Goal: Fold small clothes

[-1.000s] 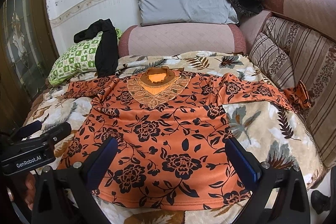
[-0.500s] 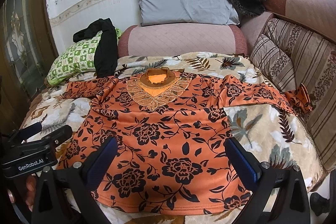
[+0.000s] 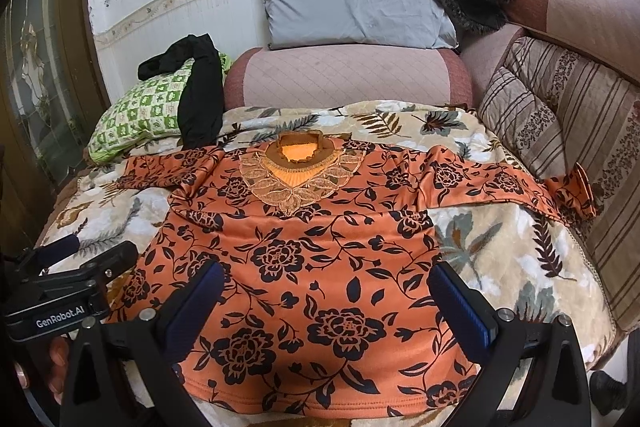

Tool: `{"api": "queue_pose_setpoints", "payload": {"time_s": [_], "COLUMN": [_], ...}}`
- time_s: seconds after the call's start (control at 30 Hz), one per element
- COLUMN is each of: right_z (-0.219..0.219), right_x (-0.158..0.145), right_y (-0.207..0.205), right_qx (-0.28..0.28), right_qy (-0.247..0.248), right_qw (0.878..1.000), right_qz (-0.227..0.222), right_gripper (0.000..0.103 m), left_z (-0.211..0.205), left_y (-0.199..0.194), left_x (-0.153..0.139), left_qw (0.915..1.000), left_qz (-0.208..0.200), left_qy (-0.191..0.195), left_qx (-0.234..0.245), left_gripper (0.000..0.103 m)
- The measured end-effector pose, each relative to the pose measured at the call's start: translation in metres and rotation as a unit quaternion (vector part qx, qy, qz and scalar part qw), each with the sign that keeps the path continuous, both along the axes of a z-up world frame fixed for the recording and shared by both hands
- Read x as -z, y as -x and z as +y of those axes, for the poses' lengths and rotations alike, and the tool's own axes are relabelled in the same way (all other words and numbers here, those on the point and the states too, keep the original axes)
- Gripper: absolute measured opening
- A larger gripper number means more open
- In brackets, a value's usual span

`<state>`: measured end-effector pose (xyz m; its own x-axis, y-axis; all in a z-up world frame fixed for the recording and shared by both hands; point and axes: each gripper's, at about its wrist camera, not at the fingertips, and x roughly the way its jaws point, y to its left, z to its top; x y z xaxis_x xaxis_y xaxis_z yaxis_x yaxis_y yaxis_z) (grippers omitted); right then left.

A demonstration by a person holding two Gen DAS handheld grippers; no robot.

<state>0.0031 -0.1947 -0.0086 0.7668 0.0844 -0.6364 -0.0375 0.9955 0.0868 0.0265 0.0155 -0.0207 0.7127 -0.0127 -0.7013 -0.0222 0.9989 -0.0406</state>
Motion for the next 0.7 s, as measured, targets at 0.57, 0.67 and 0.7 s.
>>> {"api": "queue_pose_setpoints", "payload": {"time_s": [0.57, 0.67, 0.7], "right_z": [0.000, -0.005, -0.010], "right_x": [0.005, 0.010, 0.013], "right_y": [-0.006, -0.010, -0.014], "right_qx": [-0.001, -0.004, -0.003], "right_qy": [0.003, -0.013, -0.025], "right_qw": [1.000, 1.000, 1.000], "right_qz": [0.002, 0.010, 0.017], "right_gripper": [0.103, 0.103, 0.103], "left_z": [-0.002, 0.004, 0.008], "left_y": [-0.009, -0.015, -0.018], "left_x": [0.003, 0.011, 0.017], "left_qw": [1.0000, 0.9999, 0.9998], "left_qz": [0.006, 0.013, 0.018], "left_qy": [-0.005, 0.000, 0.003], "left_qx": [0.003, 0.002, -0.002], "left_gripper": [0.103, 0.103, 0.103]}}
